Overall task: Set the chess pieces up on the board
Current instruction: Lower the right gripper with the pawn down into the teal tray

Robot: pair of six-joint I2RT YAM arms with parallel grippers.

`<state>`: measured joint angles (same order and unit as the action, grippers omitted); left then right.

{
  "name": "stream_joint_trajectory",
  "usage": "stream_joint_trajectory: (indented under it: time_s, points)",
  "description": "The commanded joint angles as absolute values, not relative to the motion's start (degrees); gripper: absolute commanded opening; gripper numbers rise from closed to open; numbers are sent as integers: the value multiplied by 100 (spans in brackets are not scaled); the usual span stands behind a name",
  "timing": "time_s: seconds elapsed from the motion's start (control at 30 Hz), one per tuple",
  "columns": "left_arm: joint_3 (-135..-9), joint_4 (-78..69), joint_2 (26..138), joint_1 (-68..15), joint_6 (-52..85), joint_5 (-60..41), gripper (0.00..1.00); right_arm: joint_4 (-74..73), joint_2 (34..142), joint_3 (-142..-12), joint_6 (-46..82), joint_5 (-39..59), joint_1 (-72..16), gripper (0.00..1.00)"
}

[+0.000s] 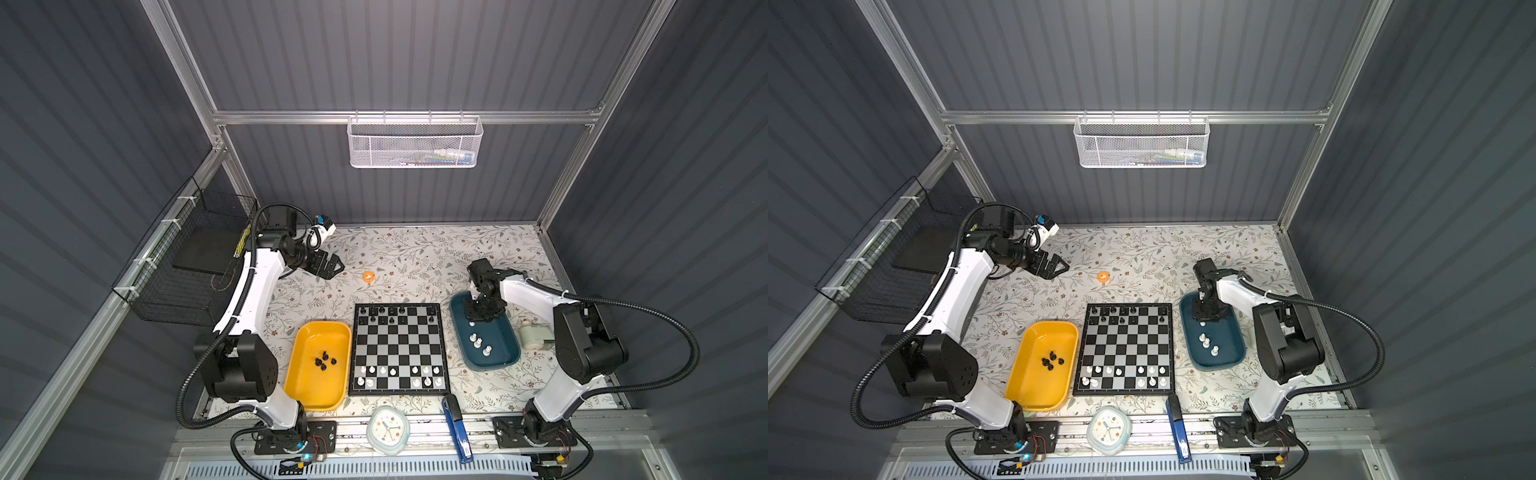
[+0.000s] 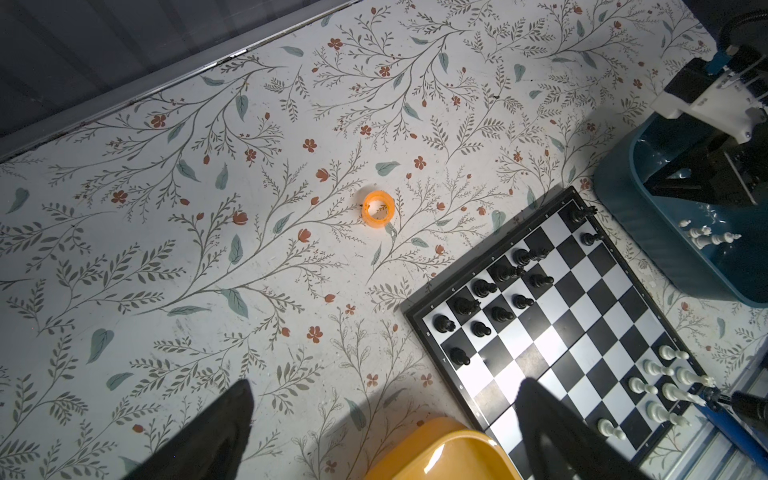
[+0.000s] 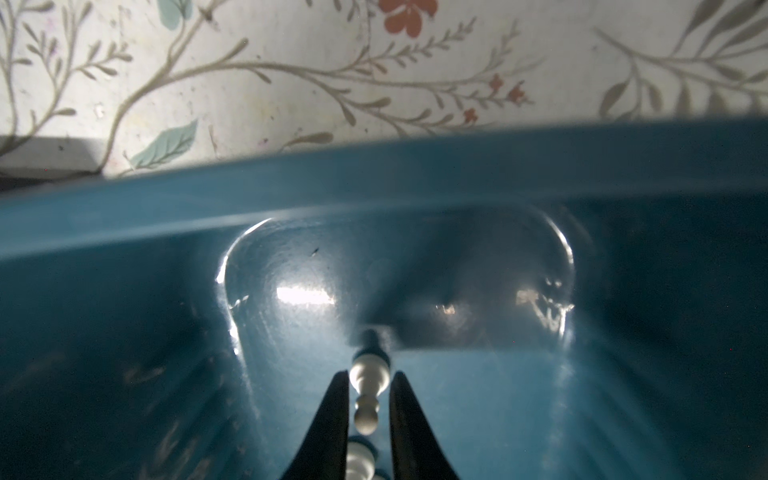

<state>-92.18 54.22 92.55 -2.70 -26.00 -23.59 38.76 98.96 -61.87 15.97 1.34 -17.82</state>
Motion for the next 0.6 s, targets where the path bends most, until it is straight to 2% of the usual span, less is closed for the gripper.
stream_joint_trajectory:
  time_s: [0.0,0.57]
  points:
    - [-9149,5440,9237,-299,-2687,-2351,99,3941,10017,-6189,1524,176,-1766,22]
    - [-9163,5431,9237,-299,-2689,-2364,99,3920,10046,-6113,1525,143,-1782,21]
